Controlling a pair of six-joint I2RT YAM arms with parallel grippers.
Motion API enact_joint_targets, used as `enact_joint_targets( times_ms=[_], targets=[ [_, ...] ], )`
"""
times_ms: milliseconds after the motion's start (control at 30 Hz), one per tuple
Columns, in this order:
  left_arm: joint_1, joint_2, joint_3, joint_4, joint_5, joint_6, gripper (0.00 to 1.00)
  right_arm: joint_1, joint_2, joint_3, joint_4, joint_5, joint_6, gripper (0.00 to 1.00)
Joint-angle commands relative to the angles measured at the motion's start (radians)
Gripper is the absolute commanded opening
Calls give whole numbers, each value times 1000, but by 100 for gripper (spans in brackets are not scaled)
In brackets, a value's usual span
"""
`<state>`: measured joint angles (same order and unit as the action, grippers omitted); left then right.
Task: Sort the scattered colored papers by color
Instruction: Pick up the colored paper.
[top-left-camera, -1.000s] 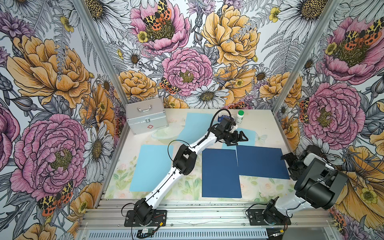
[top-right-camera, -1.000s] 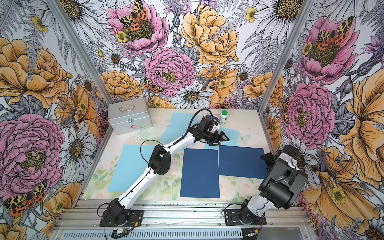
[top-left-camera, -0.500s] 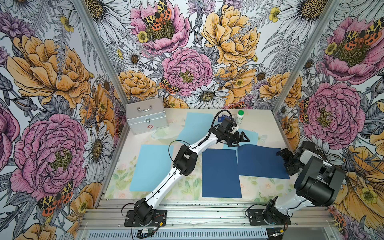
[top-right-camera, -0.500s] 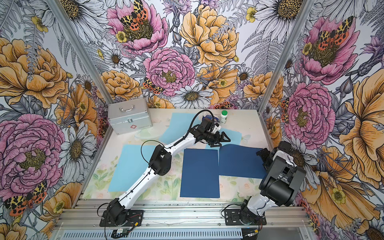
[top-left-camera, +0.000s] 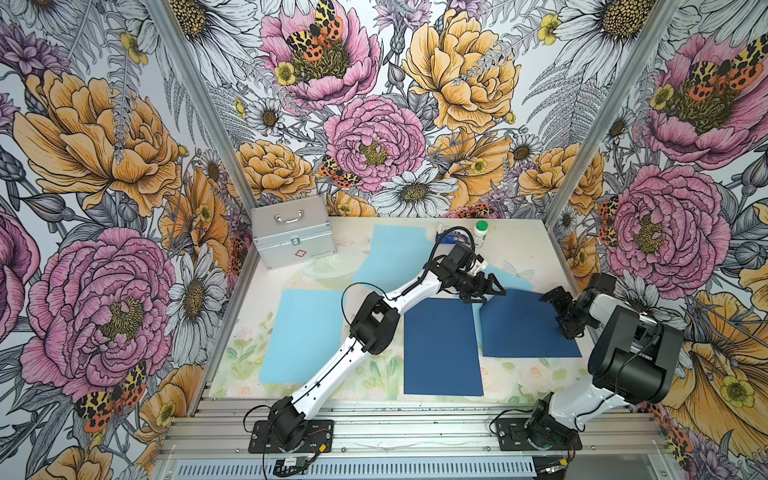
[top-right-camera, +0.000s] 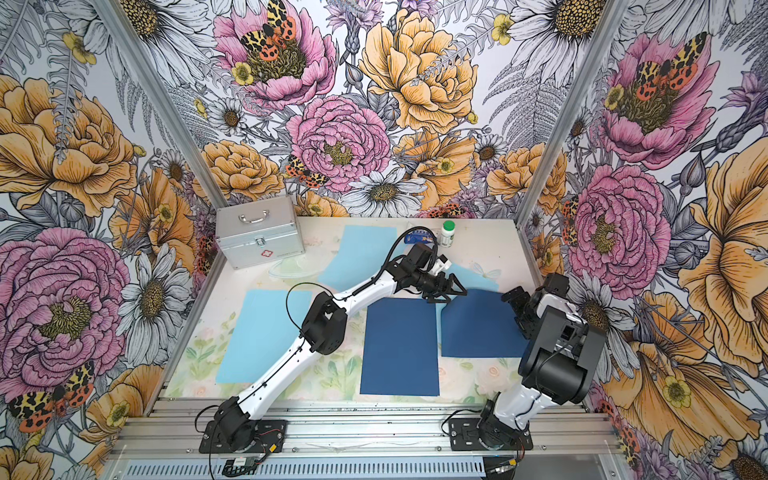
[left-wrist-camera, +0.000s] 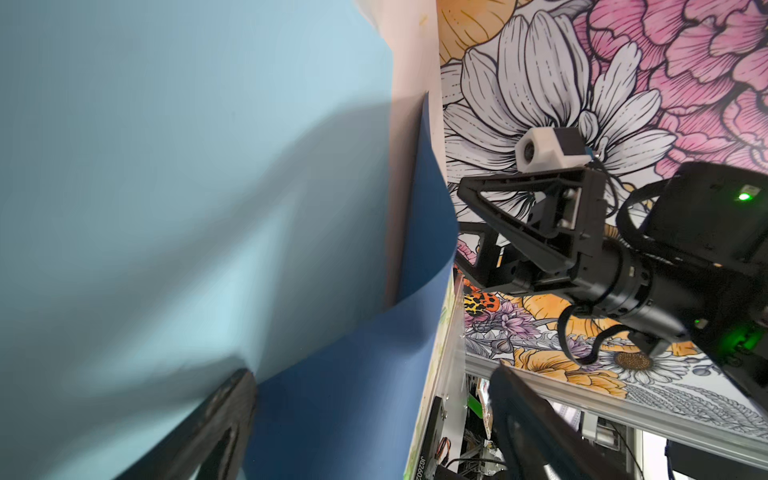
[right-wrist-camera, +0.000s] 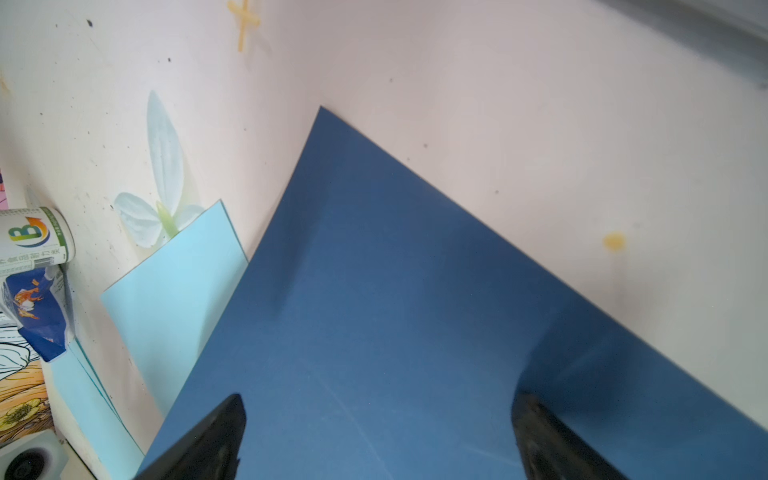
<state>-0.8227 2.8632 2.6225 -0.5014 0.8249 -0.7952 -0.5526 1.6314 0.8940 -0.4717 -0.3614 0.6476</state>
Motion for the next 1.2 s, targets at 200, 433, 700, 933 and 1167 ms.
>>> enact_joint_targets(
  times_ms=[200, 433, 700, 933, 1167],
  targets=[
    [-18, -26, -41, -49, 28, 60, 70, 52, 79, -52, 8, -109, 36, 99],
    [-37, -32, -27, -50, 29, 78, 92, 57, 81, -60, 12, -105, 34, 99],
    [-47, -33, -49, -52, 12, 89, 75, 60, 79, -62, 20, -109, 38, 99],
    [-44, -35, -37, -53, -13, 90, 52, 62, 85, -66, 30, -115, 37, 99],
    [-34, -37, 13, -52, -31, 91, 32, 62, 54, -41, 27, -141, 38, 99]
  ],
)
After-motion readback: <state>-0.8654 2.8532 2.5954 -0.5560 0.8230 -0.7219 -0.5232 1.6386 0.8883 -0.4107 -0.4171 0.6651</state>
